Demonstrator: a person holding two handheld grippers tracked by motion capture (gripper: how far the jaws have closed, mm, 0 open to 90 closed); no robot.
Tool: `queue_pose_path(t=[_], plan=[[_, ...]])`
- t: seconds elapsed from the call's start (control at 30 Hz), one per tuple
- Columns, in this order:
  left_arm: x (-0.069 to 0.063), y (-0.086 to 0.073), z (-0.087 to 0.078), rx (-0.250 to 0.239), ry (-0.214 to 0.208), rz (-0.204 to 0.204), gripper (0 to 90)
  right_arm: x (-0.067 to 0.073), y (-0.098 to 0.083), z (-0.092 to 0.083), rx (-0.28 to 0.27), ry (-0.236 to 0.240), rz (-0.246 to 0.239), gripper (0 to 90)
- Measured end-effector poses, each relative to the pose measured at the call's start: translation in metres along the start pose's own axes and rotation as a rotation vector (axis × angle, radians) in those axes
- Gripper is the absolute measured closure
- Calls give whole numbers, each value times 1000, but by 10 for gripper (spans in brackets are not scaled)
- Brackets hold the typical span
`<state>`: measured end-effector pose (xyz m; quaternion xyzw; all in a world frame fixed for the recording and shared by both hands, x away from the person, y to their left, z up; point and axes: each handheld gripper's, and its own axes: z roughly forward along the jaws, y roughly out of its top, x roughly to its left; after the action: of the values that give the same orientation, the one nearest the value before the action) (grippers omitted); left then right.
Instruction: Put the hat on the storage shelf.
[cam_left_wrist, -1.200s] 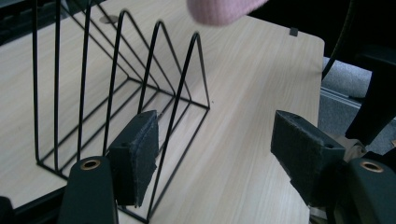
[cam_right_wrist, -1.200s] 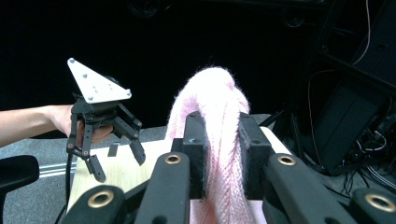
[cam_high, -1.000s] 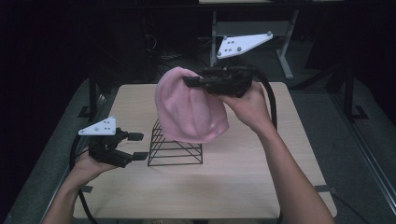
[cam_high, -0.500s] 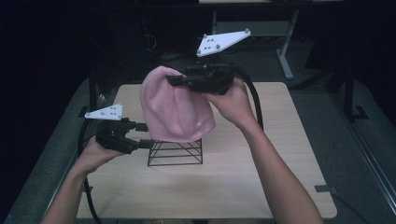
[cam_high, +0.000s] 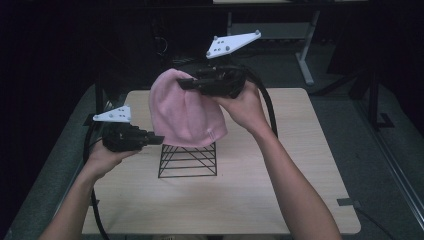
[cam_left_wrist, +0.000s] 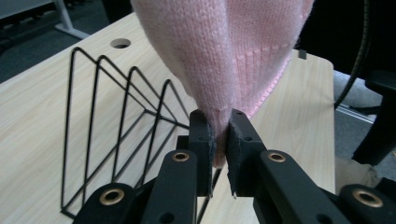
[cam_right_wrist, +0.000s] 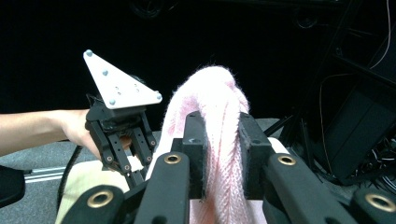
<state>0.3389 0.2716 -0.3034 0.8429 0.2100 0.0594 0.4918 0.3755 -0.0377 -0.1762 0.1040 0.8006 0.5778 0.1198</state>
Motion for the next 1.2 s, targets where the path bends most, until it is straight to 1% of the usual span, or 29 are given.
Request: queue_pose_path(t=[0.1,0.23,0.3,0.4,0.6,0.67,0.7,0.77,0.87,0.97,1.03,1.1,1.2], plan=[[0,-1,0,13,18,7,811,-2,-2,2,10,-6,0,759],[0,-3,2,23,22,13,811,-4,-4,6,16,-2,-7,758],[1,-4,3,31,28,15,811,-5,-5,8,32,-12,-14,758],[2,-4,5,34,48,8,811,-10,-7,9,44,-19,-7,758],[6,-4,7,37,76,14,811,-22,-11,13,51,-37,-1,757],[7,-4,8,38,89,17,811,-26,-13,15,51,-39,-1,757],[8,-5,8,39,92,12,811,-27,-14,15,51,-39,-1,756],[9,-5,7,41,101,20,811,-29,-15,17,45,-37,3,757],[8,-6,7,48,101,30,811,-28,-16,18,36,-28,-1,756],[6,-8,5,54,100,38,811,-25,-18,19,25,-20,4,755],[4,-12,4,57,104,42,811,-21,-19,20,30,-12,-5,755],[2,-15,2,57,103,39,811,-18,-21,20,35,-2,-4,751],[0,-20,0,61,102,48,810,-12,-23,20,39,7,-6,751]])
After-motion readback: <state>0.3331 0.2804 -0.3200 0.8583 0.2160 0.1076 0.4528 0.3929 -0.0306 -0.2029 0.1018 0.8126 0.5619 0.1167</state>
